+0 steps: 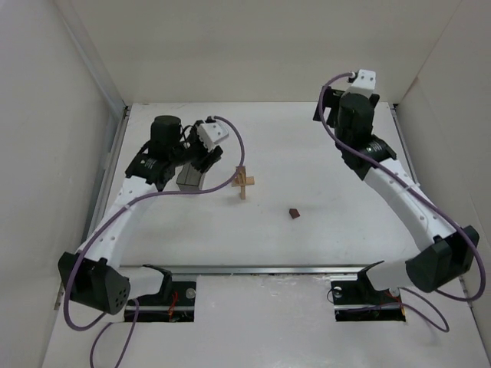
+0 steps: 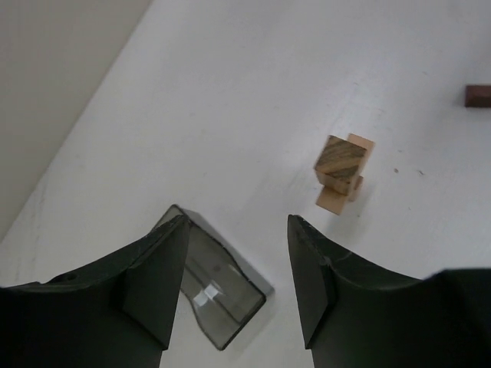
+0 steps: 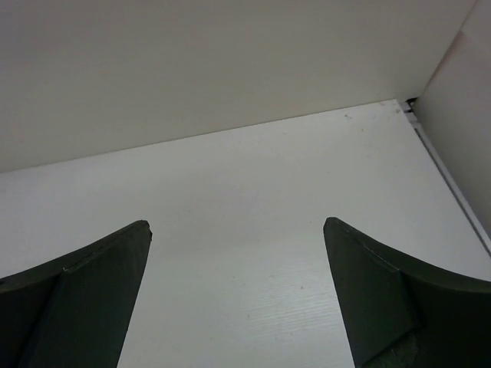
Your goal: Build the wood block tower
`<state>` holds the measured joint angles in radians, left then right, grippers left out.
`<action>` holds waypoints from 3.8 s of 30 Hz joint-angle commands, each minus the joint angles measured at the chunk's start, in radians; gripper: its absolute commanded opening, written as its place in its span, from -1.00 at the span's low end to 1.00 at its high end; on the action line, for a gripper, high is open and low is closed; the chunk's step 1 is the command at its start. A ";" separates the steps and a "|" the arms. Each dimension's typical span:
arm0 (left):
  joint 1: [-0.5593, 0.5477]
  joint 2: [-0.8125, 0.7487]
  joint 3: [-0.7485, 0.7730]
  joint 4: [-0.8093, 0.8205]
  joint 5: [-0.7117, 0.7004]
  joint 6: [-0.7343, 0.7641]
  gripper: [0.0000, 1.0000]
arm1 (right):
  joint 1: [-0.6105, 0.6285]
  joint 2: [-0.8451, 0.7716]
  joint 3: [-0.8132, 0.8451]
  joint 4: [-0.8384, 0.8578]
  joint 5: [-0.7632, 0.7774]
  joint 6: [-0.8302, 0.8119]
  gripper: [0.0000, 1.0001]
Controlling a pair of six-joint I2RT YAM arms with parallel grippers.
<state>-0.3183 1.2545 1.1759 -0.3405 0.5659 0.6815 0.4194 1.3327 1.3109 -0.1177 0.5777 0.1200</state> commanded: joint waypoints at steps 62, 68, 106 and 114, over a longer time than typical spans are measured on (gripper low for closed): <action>0.036 -0.213 -0.004 0.066 -0.380 -0.327 0.39 | 0.289 0.442 -0.079 -0.617 -0.423 0.135 -1.00; 0.036 -0.213 0.027 0.043 -0.341 -0.287 0.33 | 0.254 0.286 -0.016 -0.593 -0.544 0.145 -1.00; -0.194 -0.026 0.281 -0.141 0.089 0.290 0.18 | 0.185 0.095 0.013 0.392 -1.216 0.682 -1.00; -0.194 -0.026 0.281 -0.101 0.048 0.290 0.18 | 0.185 0.117 0.013 0.353 -1.216 0.664 -1.00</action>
<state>-0.5049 1.2388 1.4624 -0.4980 0.6220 0.9600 0.5972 1.4380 1.3247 0.1928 -0.6224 0.7929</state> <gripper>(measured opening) 0.595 0.165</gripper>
